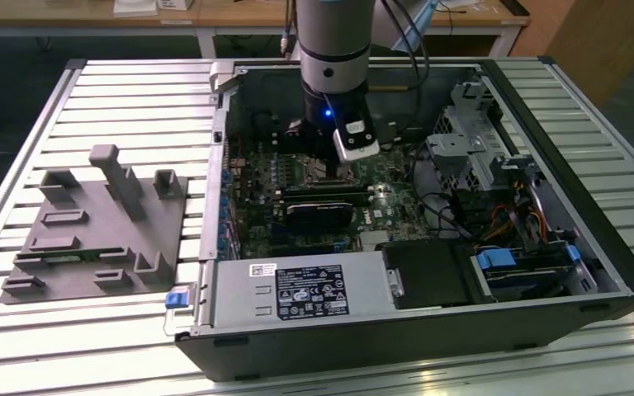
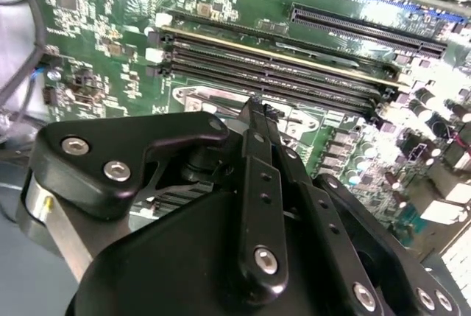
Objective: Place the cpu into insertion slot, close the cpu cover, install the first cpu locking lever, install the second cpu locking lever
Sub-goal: 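Install the second cpu locking lever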
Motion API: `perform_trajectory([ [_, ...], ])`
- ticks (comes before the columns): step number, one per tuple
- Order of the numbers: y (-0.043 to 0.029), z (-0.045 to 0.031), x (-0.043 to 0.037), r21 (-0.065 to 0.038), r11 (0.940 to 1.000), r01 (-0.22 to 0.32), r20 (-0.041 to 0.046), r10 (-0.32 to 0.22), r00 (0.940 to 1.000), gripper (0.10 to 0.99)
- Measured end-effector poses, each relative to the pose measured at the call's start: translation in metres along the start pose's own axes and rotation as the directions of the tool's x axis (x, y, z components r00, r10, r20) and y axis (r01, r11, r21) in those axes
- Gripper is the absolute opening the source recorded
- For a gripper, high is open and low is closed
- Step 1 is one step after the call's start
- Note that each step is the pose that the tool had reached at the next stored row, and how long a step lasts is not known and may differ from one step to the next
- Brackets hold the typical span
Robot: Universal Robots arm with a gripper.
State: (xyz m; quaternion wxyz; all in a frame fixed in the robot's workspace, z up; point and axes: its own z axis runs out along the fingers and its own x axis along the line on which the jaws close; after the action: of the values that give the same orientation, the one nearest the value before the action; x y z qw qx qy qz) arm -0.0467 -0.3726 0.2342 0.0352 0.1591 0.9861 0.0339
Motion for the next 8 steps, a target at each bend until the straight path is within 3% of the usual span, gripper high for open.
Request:
perform_trajectory([
  [3, -0.0025, 0.003, 0.0031, -0.008, 0.9998, 0.016, -0.0036, -0.016, 0.9999, 0.106],
  [8, -0.0112, 0.0077, 0.0087, -0.012, 0.9996, 0.025, -0.0052, -0.025, 0.9997, 0.106],
])
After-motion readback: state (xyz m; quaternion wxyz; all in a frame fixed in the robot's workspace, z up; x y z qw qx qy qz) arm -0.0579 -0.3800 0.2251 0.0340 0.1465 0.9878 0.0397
